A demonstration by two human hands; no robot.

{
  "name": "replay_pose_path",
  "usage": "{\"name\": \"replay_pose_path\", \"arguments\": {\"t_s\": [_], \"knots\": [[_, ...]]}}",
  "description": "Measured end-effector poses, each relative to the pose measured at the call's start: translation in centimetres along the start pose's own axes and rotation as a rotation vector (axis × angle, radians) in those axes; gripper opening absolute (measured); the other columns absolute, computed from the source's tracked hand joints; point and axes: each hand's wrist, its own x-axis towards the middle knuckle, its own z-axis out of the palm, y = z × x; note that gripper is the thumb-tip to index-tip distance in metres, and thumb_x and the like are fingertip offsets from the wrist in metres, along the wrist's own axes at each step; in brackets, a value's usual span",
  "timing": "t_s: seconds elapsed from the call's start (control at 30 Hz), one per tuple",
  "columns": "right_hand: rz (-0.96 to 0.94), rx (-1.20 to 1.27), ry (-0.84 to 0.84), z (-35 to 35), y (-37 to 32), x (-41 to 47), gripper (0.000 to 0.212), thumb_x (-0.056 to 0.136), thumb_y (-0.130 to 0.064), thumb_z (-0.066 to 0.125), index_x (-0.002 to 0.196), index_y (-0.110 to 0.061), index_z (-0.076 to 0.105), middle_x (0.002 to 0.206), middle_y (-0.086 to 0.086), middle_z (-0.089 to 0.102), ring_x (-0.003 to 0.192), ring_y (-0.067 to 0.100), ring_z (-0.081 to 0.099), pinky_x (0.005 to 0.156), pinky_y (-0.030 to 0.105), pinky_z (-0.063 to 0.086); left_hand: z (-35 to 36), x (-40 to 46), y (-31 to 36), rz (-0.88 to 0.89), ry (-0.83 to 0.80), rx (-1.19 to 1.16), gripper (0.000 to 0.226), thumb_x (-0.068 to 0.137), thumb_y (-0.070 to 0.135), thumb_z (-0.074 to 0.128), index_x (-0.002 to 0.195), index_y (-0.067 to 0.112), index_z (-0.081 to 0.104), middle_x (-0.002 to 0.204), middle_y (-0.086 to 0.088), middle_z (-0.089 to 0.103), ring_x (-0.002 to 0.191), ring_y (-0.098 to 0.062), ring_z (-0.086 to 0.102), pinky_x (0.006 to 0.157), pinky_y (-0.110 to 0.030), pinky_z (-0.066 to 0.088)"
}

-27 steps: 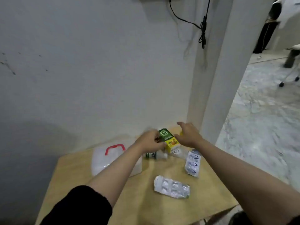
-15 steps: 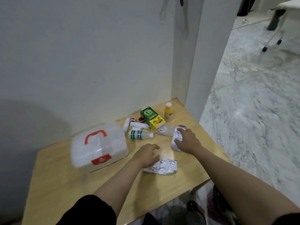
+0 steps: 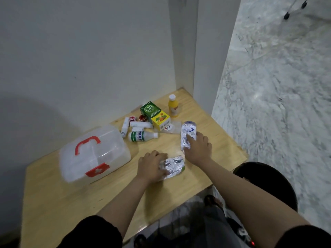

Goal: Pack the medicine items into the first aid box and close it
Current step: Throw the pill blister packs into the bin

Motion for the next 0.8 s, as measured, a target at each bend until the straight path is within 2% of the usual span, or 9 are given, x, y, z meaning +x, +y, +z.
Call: {"name": "replay_pose_path", "arguments": {"t_s": [0.1, 0.23, 0.33, 0.43, 0.5, 0.63, 0.7, 0.8], "knots": [[0.031, 0.049, 0.002, -0.3, 0.3, -0.3, 0.046, 0.077, -0.034, 0.061, 0.121, -0.030, 0.051, 0.128, 0.009, 0.041, 0.117, 0.033, 0.040, 0.094, 0.042, 0.036, 0.3, -0.4, -0.1, -0.021, 0.036, -0.045, 0.068, 0.074, 0.051, 0.067, 0.136, 0.035, 0.045, 0.127, 0.004, 0.056, 0.119, -0.024, 0.048, 0.088, -0.034, 0.035], [0.092, 0.293, -0.052, -0.7, 1.0, -0.5, 0.063, 0.072, -0.024, 0.068, 0.133, -0.023, 0.049, 0.125, 0.014, 0.040, 0.115, 0.034, 0.045, 0.097, 0.038, 0.040, 0.7, -0.9, -0.3, -0.043, 0.042, -0.256, 0.061, 0.076, 0.039, 0.070, 0.132, 0.033, 0.048, 0.122, 0.003, 0.061, 0.113, -0.021, 0.055, 0.085, -0.034, 0.045], [0.084, 0.403, -0.059, -0.6, 1.7, -0.9, 0.068, 0.072, -0.017, 0.070, 0.136, -0.017, 0.047, 0.121, 0.020, 0.047, 0.113, 0.037, 0.049, 0.095, 0.034, 0.040, 0.9, -1.2, -0.3, -0.036, 0.033, -0.325, 0.048, 0.078, 0.035, 0.069, 0.123, 0.035, 0.054, 0.110, 0.003, 0.061, 0.102, -0.017, 0.057, 0.078, -0.030, 0.045], [0.084, 0.498, -0.051, -0.9, 2.3, -1.7, 0.067, 0.073, -0.010, 0.069, 0.136, -0.014, 0.047, 0.119, 0.017, 0.051, 0.111, 0.032, 0.053, 0.085, 0.025, 0.038, 1.1, -1.1, -0.1, -0.038, 0.008, -0.431, 0.039, 0.079, 0.026, 0.069, 0.117, 0.029, 0.061, 0.107, 0.001, 0.059, 0.103, -0.018, 0.057, 0.082, -0.026, 0.042], [0.092, 0.553, -0.030, -1.3, 2.9, -2.1, 0.066, 0.075, -0.005, 0.066, 0.137, -0.013, 0.045, 0.122, 0.015, 0.053, 0.114, 0.029, 0.052, 0.084, 0.022, 0.036, 1.1, -0.9, 0.2, -0.036, -0.008, -0.484, 0.036, 0.080, 0.021, 0.069, 0.115, 0.024, 0.065, 0.103, 0.001, 0.058, 0.103, -0.020, 0.058, 0.085, -0.025, 0.042], [0.100, 0.637, 0.020, -2.5, 4.7, -3.3, 0.070, 0.077, -0.007, 0.069, 0.141, -0.008, 0.039, 0.136, 0.016, 0.047, 0.126, 0.031, 0.045, 0.093, 0.031, 0.040, 0.6, 0.0, 1.7, -0.030, -0.007, -0.548, 0.038, 0.082, 0.017, 0.068, 0.119, 0.017, 0.064, 0.110, -0.003, 0.060, 0.103, -0.021, 0.058, 0.087, -0.024, 0.041], [0.116, 0.653, 0.061, -3.3, 6.2, -4.1, 0.073, 0.074, -0.013, 0.075, 0.139, -0.010, 0.041, 0.137, 0.013, 0.047, 0.126, 0.030, 0.046, 0.097, 0.037, 0.043, 0.1, 0.8, 3.3, 0.001, -0.002, -0.551, 0.040, 0.083, 0.016, 0.067, 0.122, 0.016, 0.062, 0.113, -0.002, 0.058, 0.097, -0.016, 0.056, 0.082, -0.021, 0.038], [0.181, 0.691, 0.123, -4.7, 8.6, -5.3, 0.075, 0.069, -0.017, 0.079, 0.136, -0.014, 0.045, 0.135, 0.007, 0.050, 0.122, 0.026, 0.051, 0.094, 0.037, 0.046, -0.6, 2.0, 6.2, 0.068, -0.013, -0.558, 0.043, 0.082, 0.016, 0.067, 0.125, 0.017, 0.060, 0.115, 0.000, 0.057, 0.096, -0.013, 0.053, 0.079, -0.021, 0.036]]}}
